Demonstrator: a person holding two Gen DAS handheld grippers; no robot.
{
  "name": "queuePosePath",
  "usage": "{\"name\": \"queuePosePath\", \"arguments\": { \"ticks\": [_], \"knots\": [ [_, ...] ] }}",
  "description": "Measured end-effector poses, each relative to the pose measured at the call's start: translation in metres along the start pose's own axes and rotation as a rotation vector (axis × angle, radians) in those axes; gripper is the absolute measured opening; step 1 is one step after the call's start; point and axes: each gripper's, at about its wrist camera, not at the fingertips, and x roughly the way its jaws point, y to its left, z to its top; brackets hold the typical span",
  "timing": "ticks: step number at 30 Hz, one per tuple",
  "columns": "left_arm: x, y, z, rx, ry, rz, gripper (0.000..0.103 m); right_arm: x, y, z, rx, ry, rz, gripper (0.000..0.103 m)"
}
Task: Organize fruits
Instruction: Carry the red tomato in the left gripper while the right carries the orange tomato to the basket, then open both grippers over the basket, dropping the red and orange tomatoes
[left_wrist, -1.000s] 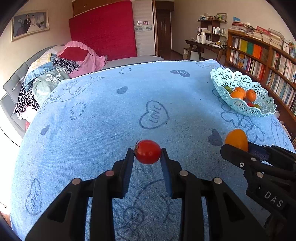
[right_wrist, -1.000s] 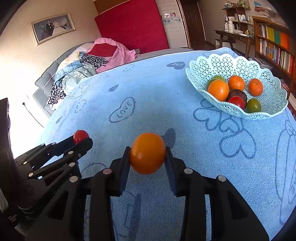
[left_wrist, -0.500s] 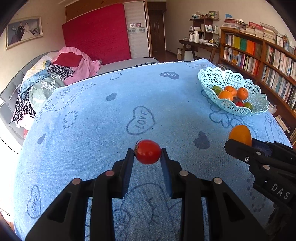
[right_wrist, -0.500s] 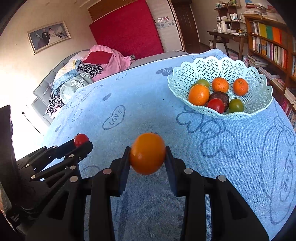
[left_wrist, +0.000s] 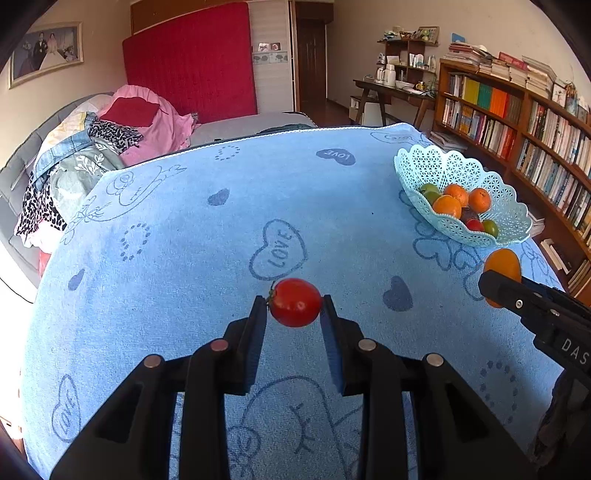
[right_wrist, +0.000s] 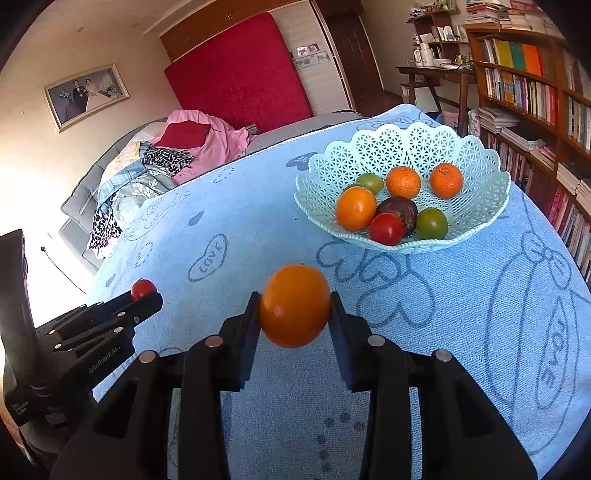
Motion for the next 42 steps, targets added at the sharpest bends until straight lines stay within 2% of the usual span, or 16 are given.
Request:
{"name": "queuePosePath", "arguments": {
  "ticks": [21, 35, 42],
  "knots": [
    [0.010, -0.082, 0.057, 0.121, -0.066, -0.118, 0.030, -0.028, -0.062, 0.040, 0.087, -0.125, -0.081, 0.037],
    [0.041, -0.128, 0.095, 0.175, -0.082, -0.222, 0.031, -0.007, -0.096, 0.068, 0.089, -0.127, -0.153, 0.037],
    [0.052, -0.143, 0.102, 0.203, -0.077, -0.237, 0.031, 0.006, -0.107, 0.078, 0.090, -0.126, -0.174, 0.037]
  ]
}}
